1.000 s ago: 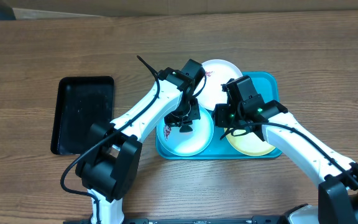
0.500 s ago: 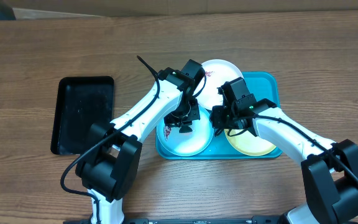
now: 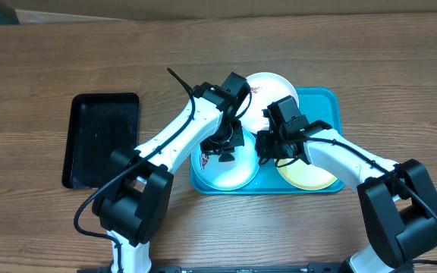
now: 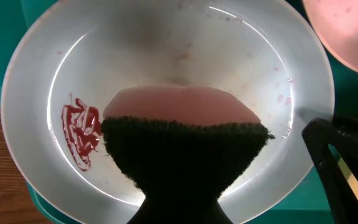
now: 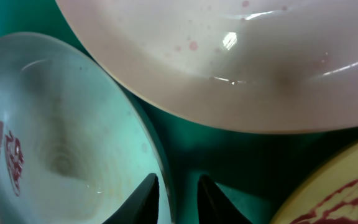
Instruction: Clean dirty plates on tray and stack at the side
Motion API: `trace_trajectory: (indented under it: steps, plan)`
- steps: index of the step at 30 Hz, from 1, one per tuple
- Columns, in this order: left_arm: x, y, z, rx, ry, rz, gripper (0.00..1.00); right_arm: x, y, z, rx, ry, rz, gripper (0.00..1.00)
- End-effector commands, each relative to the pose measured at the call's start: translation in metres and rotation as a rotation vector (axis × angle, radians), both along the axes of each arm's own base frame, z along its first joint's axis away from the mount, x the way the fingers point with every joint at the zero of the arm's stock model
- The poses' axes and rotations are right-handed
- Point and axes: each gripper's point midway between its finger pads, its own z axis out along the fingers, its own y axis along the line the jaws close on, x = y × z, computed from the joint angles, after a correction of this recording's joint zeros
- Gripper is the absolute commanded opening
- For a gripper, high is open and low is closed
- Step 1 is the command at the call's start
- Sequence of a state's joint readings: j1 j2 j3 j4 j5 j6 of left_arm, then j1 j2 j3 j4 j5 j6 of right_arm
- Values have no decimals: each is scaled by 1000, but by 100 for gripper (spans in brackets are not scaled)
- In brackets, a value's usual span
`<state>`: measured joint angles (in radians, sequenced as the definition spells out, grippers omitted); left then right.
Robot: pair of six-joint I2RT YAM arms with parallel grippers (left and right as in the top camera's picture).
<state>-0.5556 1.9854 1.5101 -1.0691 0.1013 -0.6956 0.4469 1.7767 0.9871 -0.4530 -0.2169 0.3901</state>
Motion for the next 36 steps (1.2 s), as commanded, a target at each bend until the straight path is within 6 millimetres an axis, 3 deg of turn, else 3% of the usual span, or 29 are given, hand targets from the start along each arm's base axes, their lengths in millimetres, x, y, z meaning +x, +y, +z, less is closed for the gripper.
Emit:
trace_trajectory:
  steps: [1, 15, 20, 36]
  plan:
    - [-3, -1, -2, -6, 11, -25, 4, -3, 4, -1, 19, 10, 4, 14]
    - [-5, -6, -2, -18, 14, -33, 4, -2, 2, -6, 6, 15, -1, 13]
    - [-7, -10, -2, -16, 11, -46, 4, -2, 2, -9, 3, 21, -1, 4]
    - [-2, -9, -2, -17, -2, -36, 4, 4, -15, -10, 12, 57, -99, 4]
